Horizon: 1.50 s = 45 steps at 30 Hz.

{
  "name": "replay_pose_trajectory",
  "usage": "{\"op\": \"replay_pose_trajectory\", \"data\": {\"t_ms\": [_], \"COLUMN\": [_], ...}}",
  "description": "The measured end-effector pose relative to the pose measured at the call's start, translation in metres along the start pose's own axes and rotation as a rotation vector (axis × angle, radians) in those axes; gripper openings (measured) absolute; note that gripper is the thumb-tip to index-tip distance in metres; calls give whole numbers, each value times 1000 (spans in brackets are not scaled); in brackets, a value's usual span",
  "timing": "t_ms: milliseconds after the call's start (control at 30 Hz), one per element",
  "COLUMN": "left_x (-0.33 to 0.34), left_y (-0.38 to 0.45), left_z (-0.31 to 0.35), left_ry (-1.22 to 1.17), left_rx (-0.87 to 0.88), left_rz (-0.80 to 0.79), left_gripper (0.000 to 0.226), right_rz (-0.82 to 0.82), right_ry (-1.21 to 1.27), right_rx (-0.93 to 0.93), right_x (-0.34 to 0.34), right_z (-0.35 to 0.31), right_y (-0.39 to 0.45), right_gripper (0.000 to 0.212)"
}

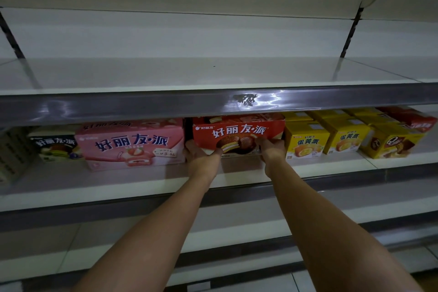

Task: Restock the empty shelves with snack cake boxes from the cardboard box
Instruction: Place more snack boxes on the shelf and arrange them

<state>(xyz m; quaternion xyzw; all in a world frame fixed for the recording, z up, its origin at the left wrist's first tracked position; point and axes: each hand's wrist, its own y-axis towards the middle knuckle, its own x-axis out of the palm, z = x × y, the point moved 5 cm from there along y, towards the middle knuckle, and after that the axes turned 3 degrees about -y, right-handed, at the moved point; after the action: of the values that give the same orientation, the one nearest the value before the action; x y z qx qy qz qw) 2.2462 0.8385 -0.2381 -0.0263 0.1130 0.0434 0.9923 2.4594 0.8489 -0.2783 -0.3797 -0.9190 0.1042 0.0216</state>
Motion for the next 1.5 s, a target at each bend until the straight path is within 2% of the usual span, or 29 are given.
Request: {"op": "replay_pose_trajectory", "data": {"t_ms": [133, 333, 500, 700, 867, 967, 1100, 1200, 1300, 1400, 1500], "left_x": [0, -1, -9, -28, -50, -66, -78, -78, -78, -84, -96], "left_y": [0, 3, 6, 11, 8, 12, 19, 20, 17, 14, 17], "left_z": [-2, -6, -10, -9, -13, -19, -27, -28, -31, -29, -29], "left_ry": [-8, -2, 15, 222, 190, 187, 231, 223, 208, 228, 324], "left_rx": [5, -9, 3, 101, 115, 57, -61, -106, -133, -53, 23], "left_rz": [-14, -65, -145, -62, 74, 141, 94, 33, -23, -86, -140], "left_gripper": [79, 81, 75, 36, 7, 22, 53, 67, 69, 64, 58], "right_rz": [6, -63, -163, -215, -237, -218, -201, -187, -173, -182, -202], "right_ry": [6, -19, 9, 40, 39, -15, -32, -11, -58, -63, -81], "right_rx": [13, -63, -86, -77, -113, -151, -142, -118, -123, -106, -82], "right_x": [-1, -6, -4, 0, 4, 6, 7, 11, 17, 28, 37], "right_z": [2, -24, -24, -25, -24, -27, -30, -30, -32, -37, -35], "right_y": [4, -37, -48, -48, -49, -55, -64, -67, -76, -86, -96], "right_gripper": [95, 57, 50, 53, 59, 62, 59, 54, 42, 20, 16]}}
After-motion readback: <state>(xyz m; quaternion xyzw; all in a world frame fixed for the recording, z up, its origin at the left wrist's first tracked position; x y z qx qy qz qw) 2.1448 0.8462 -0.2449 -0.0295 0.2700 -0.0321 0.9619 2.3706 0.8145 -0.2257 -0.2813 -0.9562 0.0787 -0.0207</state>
